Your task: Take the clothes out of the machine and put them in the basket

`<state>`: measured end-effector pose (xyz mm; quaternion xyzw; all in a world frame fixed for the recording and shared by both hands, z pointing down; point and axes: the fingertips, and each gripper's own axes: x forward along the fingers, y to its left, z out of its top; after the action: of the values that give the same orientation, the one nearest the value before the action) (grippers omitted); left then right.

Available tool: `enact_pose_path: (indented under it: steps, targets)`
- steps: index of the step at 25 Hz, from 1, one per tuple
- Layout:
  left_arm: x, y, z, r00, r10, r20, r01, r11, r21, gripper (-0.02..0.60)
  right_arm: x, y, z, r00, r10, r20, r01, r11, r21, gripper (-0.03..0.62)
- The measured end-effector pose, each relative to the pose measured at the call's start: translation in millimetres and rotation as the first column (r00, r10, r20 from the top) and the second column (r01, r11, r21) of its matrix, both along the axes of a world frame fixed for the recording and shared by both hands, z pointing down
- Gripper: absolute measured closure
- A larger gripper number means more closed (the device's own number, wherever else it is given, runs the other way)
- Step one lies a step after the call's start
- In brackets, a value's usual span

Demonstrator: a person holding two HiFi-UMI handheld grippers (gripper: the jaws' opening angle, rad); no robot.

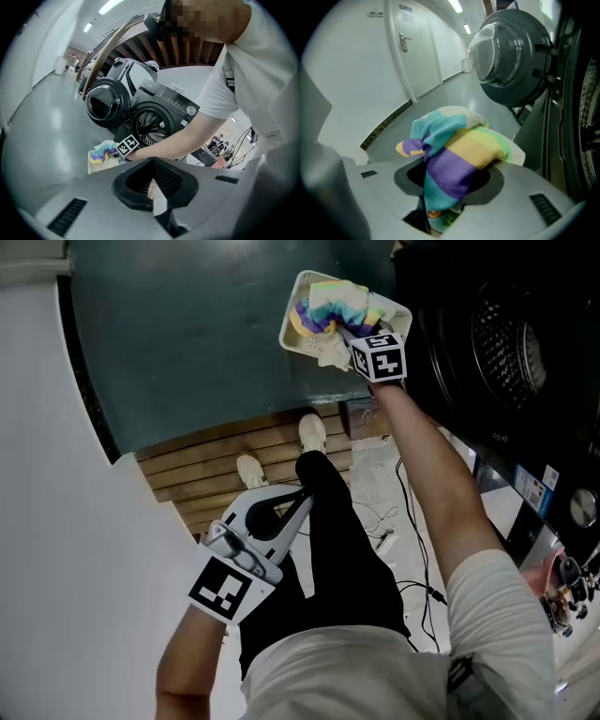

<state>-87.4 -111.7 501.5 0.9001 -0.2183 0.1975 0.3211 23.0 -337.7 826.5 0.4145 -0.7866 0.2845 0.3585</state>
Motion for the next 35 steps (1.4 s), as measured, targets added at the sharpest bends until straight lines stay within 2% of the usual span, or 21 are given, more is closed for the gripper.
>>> enact_pose_path:
  steps: [8, 15, 19, 21, 25, 35]
  targets:
    - [13.4, -18.5, 34.6, 1.0, -0.01, 0.013, 0.011, 0.999, -0.039, 0.584, 0.3, -5.4, 80.8, 0.998, -0.057, -0.02, 0.055, 0.994, -0.096, 0.408]
    - [15.0, -32.8, 57.1, 0.999, -0.05, 0.006, 0.05, 0.997, -0.064, 0.584, -7.3, -5.3, 133.3, 0.988, -0.148, -0.036, 0.139, 0.973, -0.187, 0.406]
    - [14.3, -34.9, 67.6, 0.998, -0.059, 0.008, 0.059, 0.995, -0.081, 0.585, -9.3, -13.8, 154.6, 0.985, -0.164, -0.056, 0.149, 0.965, -0.214, 0.378]
    - [16.0, -35.0, 73.6, 0.998, -0.064, 0.012, 0.065, 0.994, -0.093, 0.584, -7.7, -15.3, 164.7, 0.986, -0.157, -0.051, 0.14, 0.958, -0.25, 0.339]
    - [18.4, -32.7, 70.3, 0.998, -0.063, 0.009, 0.064, 0.993, -0.098, 0.584, -1.7, -13.8, 162.9, 0.988, -0.145, -0.045, 0.126, 0.95, -0.284, 0.318]
    - [39.5, -36.5, 52.3, 0.998, -0.054, -0.012, 0.053, 0.997, -0.064, 0.584, 14.4, -3.7, 125.8, 0.994, -0.111, -0.004, 0.106, 0.963, -0.247, 0.319]
